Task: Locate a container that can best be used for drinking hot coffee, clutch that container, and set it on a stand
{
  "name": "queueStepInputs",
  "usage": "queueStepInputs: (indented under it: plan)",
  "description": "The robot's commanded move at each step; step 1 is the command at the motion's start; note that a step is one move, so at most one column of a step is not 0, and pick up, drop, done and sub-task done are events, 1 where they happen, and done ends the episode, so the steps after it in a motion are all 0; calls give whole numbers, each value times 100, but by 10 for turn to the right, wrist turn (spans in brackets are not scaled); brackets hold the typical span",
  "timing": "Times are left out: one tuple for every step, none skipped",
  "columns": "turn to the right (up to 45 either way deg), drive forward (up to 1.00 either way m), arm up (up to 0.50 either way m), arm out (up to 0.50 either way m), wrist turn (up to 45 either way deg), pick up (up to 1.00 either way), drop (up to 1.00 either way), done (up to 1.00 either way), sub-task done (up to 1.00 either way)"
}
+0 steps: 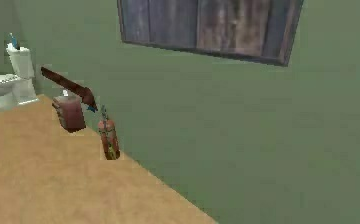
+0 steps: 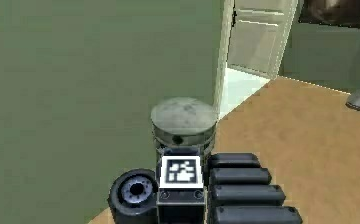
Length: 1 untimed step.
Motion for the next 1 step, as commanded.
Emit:
queueStepInputs:
  plan:
    - [450, 0, 0, 0, 0, 0, 0, 0, 0]
